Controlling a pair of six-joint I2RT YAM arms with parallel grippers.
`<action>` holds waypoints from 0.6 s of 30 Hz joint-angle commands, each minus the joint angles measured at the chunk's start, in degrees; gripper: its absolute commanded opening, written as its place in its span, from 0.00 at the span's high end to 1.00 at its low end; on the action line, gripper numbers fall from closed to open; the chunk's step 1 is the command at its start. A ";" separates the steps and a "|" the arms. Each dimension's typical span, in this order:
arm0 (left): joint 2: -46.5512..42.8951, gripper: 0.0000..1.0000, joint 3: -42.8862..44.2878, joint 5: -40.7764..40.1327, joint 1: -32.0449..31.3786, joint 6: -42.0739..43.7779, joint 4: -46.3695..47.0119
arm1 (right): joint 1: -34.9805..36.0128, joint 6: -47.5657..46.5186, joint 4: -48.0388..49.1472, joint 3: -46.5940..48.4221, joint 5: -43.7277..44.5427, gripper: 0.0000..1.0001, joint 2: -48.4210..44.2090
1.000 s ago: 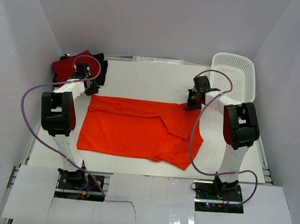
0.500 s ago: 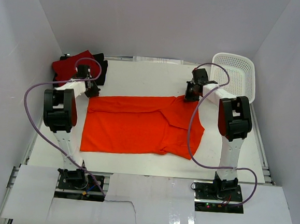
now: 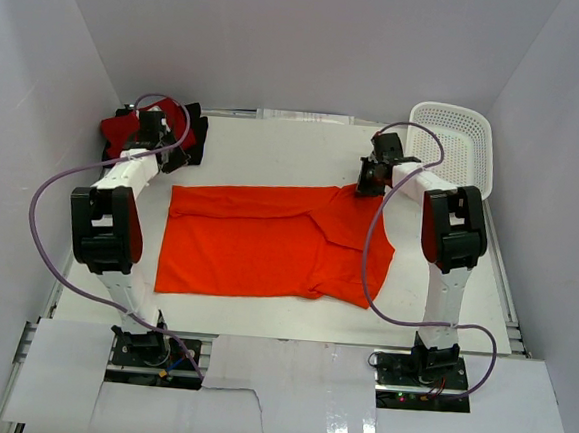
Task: Fold and stack the t-shirts
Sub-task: Fold the flattened tshirt in 1/3 of the way
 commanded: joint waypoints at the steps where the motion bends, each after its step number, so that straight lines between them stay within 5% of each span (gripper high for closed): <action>1: -2.13 0.88 -1.75 1.95 0.03 -0.03 -0.29 | -0.22 -0.61 -1.54 -2.56 0.31 0.92 1.34; 18: 1.30 0.92 -3.86 1.34 -3.22 1.20 -0.46 | -0.22 -0.61 -0.75 -4.67 0.31 0.92 0.45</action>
